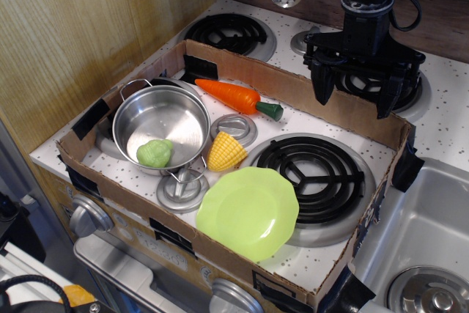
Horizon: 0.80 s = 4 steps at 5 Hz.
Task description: Take broccoli out of pan
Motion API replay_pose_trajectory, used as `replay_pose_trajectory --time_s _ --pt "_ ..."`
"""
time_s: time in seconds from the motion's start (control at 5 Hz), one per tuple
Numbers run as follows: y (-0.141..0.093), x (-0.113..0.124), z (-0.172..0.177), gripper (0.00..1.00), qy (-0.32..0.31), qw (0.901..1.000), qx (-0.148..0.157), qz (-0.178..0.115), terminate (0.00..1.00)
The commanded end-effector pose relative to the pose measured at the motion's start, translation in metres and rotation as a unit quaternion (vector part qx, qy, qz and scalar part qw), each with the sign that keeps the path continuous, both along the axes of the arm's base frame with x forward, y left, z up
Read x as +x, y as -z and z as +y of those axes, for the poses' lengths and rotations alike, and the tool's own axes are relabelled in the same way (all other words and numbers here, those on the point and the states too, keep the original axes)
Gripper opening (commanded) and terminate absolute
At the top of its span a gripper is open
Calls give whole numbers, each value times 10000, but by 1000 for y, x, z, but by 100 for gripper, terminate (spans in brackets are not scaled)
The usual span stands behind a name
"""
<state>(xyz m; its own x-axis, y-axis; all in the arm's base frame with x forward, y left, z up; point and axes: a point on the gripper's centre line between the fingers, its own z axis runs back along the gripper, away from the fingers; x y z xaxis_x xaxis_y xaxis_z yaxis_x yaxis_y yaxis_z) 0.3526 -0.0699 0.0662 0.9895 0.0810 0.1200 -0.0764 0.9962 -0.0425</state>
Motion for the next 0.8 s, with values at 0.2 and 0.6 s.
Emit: replay_pose_trajectory --time_s 0.2,0.6 --pt "-12 -8 23 100 -300 9995 -9 120 0" --pt "-35 -26 56 100 -501 9981 354 102 0"
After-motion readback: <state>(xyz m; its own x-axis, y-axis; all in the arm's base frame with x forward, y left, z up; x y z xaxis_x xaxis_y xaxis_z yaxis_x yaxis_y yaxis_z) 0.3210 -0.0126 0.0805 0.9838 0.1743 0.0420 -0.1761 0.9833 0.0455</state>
